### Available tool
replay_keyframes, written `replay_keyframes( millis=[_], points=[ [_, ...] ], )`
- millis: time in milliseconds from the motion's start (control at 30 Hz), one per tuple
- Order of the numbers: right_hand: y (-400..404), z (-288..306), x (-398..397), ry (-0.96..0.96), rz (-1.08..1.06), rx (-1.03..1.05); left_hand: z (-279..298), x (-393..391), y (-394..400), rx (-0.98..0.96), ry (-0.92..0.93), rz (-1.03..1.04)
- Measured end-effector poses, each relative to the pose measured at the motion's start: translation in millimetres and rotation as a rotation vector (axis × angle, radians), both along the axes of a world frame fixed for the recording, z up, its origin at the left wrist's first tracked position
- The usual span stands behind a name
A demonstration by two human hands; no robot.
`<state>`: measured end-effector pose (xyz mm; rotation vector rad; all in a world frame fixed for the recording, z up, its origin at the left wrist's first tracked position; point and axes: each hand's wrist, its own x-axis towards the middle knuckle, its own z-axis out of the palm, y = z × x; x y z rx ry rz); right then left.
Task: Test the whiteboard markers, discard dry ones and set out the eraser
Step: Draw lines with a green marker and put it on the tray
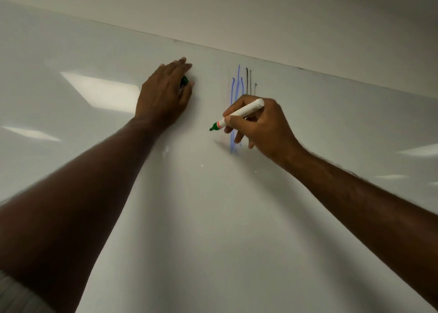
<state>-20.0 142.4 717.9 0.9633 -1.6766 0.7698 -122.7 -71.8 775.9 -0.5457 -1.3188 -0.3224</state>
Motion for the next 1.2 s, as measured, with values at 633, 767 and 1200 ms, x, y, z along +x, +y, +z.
replay_keyframes(
  millis=[633,767,1200],
  points=[
    [6.5,-82.3,17.1,-0.125,0.388,-0.527,-119.1,16.4,34.2,0.432,-0.094,-0.893],
    [0.7,-93.2,17.3,-0.148,0.426,-0.55,-139.1,45.9,57.2,0.669,-0.198,-1.149],
    [-10.1,-105.6,20.2,-0.137,0.49,-0.43,-158.6,104.5,91.5,0.565,-0.499,-1.808]
  ],
)
